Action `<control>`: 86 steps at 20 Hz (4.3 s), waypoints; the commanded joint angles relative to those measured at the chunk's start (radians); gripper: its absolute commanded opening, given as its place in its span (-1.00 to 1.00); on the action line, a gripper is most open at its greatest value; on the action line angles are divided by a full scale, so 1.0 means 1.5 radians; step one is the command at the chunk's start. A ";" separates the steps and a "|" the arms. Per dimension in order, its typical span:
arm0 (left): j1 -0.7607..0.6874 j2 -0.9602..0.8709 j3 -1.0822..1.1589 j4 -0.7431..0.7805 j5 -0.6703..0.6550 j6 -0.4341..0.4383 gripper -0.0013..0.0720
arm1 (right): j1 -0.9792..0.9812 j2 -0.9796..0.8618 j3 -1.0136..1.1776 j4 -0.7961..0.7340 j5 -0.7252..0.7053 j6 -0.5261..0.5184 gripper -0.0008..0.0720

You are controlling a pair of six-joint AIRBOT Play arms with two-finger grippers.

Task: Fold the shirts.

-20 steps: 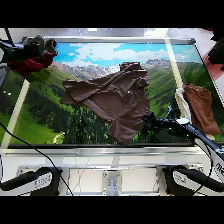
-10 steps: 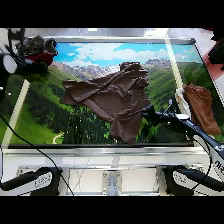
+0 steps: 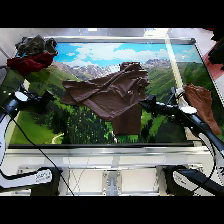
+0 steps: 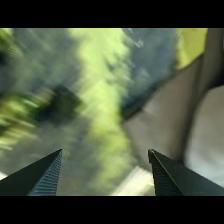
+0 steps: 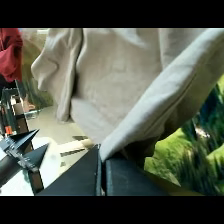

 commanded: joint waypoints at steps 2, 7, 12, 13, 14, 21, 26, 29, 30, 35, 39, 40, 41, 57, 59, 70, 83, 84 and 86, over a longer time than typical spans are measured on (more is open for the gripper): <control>0.031 -0.067 -0.019 -0.330 0.015 0.086 0.64 | 0.000 0.005 0.003 0.003 0.008 -0.001 -0.89; 0.030 -0.103 -0.019 -0.417 0.021 0.126 0.64 | 0.001 0.005 0.003 0.005 0.007 -0.001 -0.89; 0.024 -0.128 -0.019 -0.453 0.034 0.160 0.64 | 0.001 0.005 0.003 0.011 -0.012 -0.001 -0.89; 0.020 -0.139 -0.019 -0.455 0.029 0.160 0.64 | 0.001 0.005 0.003 0.011 -0.013 -0.001 -0.89; 0.015 -0.149 -0.019 -0.462 0.023 0.164 0.64 | 0.001 0.005 0.003 0.011 -0.014 -0.001 -0.89; -0.010 -0.169 -0.010 -0.627 0.025 0.305 -0.95 | 0.000 0.005 0.004 0.016 -0.015 -0.001 -0.89; 0.028 -0.103 0.073 -0.941 -0.198 0.629 -0.95 | -0.020 0.065 0.036 0.022 0.007 -0.053 -0.90; 0.055 0.022 0.127 -0.966 -0.353 0.680 -0.96 | -0.090 0.186 0.101 -0.006 0.057 -0.044 -0.90; 0.059 0.080 0.138 -0.956 -0.354 0.680 -0.96 | -0.120 0.230 0.128 -0.014 0.078 -0.026 -0.90; 0.058 0.377 0.205 -0.800 -0.221 0.680 -0.96 | -0.318 0.419 0.355 -0.070 0.196 0.053 -0.90; 0.058 0.556 0.335 -0.336 0.009 0.526 -0.96 | -0.451 0.428 0.610 -0.158 0.252 0.058 -0.91; 0.058 0.573 0.370 -0.194 0.025 0.454 -0.96 | -0.469 0.415 0.666 -0.216 0.243 0.055 -0.91; 0.058 0.577 0.407 -0.055 0.008 0.366 -0.96 | -0.480 0.396 0.708 -0.261 0.237 0.055 -0.91; -0.196 -0.041 0.308 0.293 -0.003 0.113 -0.96 | -0.042 -0.188 0.454 -0.541 0.051 0.099 -0.91; -0.196 -0.124 0.344 0.286 0.018 0.101 -0.96 | -0.057 -0.252 0.455 -0.503 -0.033 0.102 -0.91; -0.195 -0.211 0.522 0.327 -0.185 0.126 -0.96 | -0.110 -0.298 0.519 -0.526 0.058 0.073 -0.91; -0.196 -0.160 0.290 0.299 -0.274 0.177 -0.95 | -0.059 -0.233 0.286 -0.602 0.131 0.108 -0.91; -0.196 -0.161 0.290 0.293 -0.269 0.177 -0.95 | -0.057 -0.233 0.272 -0.601 0.123 0.109 -0.91; -0.196 -0.161 0.290 0.281 -0.260 0.176 -0.92 | -0.057 -0.233 0.258 -0.601 0.127 0.109 -0.89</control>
